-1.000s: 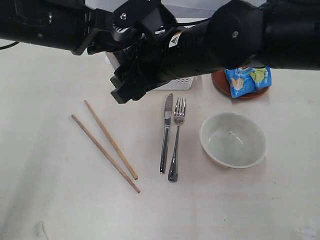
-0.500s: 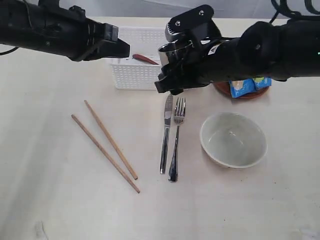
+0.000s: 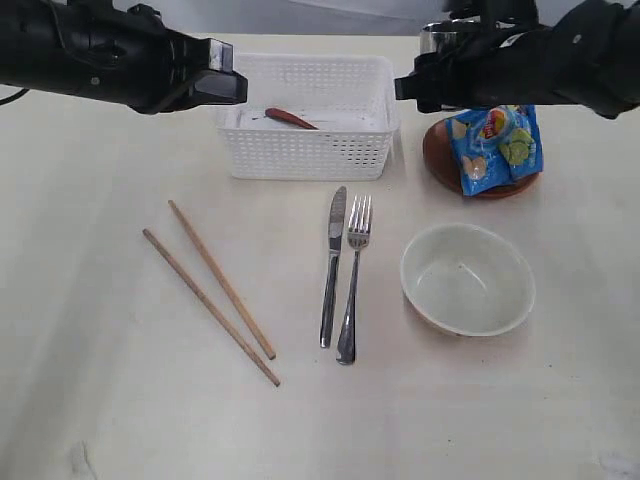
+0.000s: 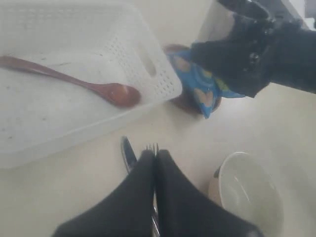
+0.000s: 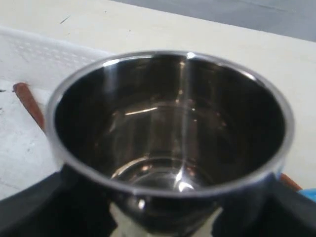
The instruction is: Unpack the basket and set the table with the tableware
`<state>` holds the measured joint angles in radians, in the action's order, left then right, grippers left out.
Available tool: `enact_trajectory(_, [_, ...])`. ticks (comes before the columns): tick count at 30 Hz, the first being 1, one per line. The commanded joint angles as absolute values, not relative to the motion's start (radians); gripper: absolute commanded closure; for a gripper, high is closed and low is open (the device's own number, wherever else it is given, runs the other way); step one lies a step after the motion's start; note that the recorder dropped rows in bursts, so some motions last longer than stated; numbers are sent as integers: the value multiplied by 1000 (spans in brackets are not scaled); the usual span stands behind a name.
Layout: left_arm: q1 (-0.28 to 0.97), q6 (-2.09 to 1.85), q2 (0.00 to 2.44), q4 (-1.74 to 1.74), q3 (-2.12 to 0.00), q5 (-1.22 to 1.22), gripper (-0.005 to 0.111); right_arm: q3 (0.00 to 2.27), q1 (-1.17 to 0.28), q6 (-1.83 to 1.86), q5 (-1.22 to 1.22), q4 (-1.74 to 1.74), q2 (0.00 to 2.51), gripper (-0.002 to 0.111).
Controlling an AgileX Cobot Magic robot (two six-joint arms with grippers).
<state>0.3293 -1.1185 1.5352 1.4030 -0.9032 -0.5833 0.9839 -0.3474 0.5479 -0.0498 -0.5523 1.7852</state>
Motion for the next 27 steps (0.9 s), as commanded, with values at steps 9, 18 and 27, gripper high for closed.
enact_trajectory(9, [335,-1139,1539,1428,-904,-552,107,1254,-381,536,161,-575,2006,109])
enact_trajectory(18, [335,-1146,1539,1426,-904,-552,107,1314,-512,538,109,-575,2066,109])
enact_trajectory(27, [335,-1146,1539,1422,-904,-553,107,1232,-503,577,28,-567,2015,109])
